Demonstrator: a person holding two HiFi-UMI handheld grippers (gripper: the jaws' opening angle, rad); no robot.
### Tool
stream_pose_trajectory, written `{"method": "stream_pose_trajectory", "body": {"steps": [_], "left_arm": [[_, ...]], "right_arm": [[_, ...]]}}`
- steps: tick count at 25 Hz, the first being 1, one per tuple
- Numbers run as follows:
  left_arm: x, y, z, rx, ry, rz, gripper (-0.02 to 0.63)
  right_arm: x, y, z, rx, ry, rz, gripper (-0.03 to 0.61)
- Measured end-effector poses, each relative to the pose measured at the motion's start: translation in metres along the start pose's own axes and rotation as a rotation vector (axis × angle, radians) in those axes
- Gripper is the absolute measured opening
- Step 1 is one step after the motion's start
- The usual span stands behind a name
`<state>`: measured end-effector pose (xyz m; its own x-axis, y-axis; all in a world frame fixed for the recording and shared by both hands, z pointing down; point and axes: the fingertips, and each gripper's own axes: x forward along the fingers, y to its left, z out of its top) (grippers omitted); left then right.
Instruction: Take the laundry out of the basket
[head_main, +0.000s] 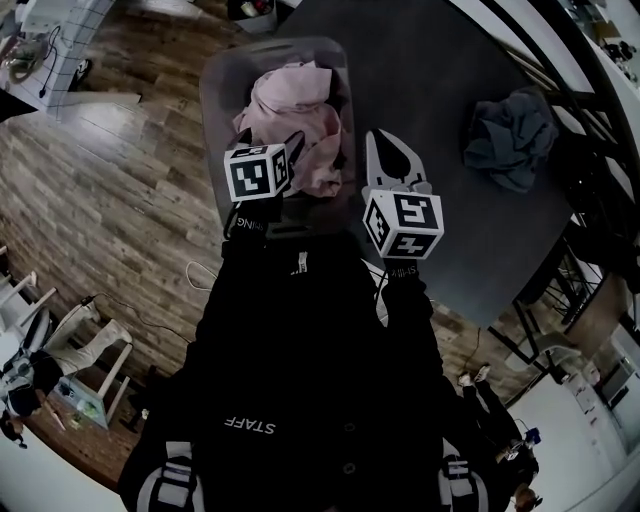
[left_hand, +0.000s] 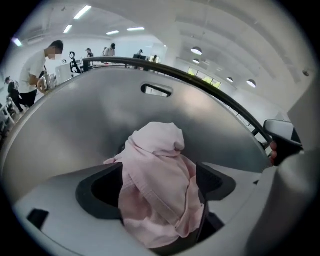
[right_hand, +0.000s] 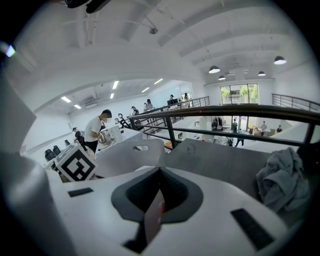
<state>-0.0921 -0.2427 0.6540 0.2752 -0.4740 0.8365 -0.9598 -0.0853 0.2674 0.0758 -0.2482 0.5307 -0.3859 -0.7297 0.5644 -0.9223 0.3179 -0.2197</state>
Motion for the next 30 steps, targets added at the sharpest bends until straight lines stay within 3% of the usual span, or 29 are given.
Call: {"method": "stream_pose_trajectory", "body": {"steps": [4,11,20,30], "left_arm": [[0.012,0.015,-0.008,0.005,0.024,0.063,0.484],[0.053,0.027,-0.033,-0.071,0.118,0.017,0.577],[0.087,0.030,-0.043,-0.070,0.184,0.025,0.583],[0.118,0.034,-0.045,-0.041,0.258,0.117,0.584]], "right_arm": [[0.007,-0.008,-0.007,0.017,0.019,-0.020,0.014],[0.013,-0.016,-0.015,0.025,0.038,-0.025,0.014],[0.017,-0.024,-0.030,0.040,0.068,-0.031,0.014],[0.019,-0.038,-0.041,0.055,0.083,-0.049,0.014]]}}
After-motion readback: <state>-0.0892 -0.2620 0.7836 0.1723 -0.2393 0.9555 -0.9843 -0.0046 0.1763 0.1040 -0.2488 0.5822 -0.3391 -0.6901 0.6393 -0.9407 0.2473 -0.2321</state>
